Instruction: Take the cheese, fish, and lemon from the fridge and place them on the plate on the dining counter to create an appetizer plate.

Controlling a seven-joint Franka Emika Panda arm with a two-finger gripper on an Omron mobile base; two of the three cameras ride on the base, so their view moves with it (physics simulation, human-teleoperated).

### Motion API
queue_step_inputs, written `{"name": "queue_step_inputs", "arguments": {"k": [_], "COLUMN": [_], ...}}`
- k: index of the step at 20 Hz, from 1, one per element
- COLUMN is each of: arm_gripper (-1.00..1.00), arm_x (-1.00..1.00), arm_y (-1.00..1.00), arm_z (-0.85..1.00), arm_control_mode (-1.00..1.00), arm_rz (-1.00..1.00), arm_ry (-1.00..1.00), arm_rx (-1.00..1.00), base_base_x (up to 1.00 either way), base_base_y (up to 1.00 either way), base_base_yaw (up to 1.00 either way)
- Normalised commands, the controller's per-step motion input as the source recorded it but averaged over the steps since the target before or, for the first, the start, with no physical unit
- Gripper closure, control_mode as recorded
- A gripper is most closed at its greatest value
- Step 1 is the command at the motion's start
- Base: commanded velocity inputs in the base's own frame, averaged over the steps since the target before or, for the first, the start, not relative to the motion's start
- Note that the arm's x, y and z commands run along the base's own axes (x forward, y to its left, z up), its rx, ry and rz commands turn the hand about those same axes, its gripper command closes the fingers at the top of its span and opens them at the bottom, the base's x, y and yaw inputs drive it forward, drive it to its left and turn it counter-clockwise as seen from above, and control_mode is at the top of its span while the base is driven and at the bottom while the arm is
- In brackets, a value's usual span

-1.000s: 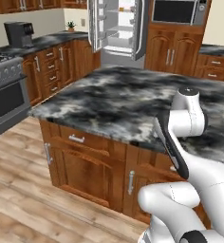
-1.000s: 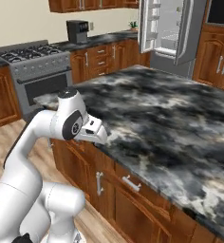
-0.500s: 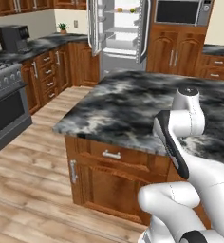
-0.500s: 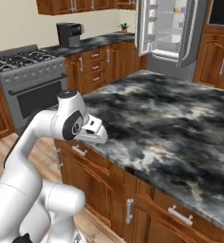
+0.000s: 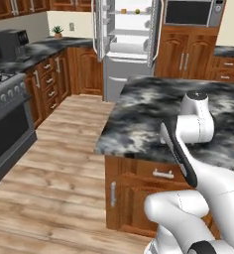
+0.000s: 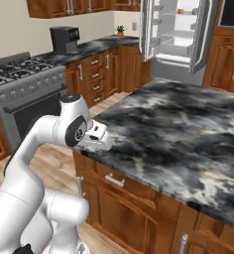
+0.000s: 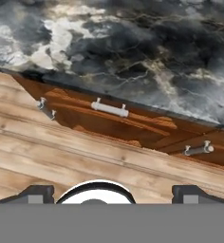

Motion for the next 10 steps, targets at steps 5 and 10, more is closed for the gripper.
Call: {"name": "queue_step_inputs", "arguments": {"k": [5,10], "arm_gripper": [-1.0,-1.0], "arm_x": [0.0,0.0], "arm_y": [0.0,0.0], "arm_z": [0.0,0.0], "arm_control_mode": [1.0,1.0], "arm_rz": [0.0,0.0], "arm_ry": [0.0,0.0], "arm_rx": [0.0,0.0], "base_base_x": [0.27,0.26], "base_base_y": [1.0,1.0], "base_base_yaw": [-0.26,-0.25]}}
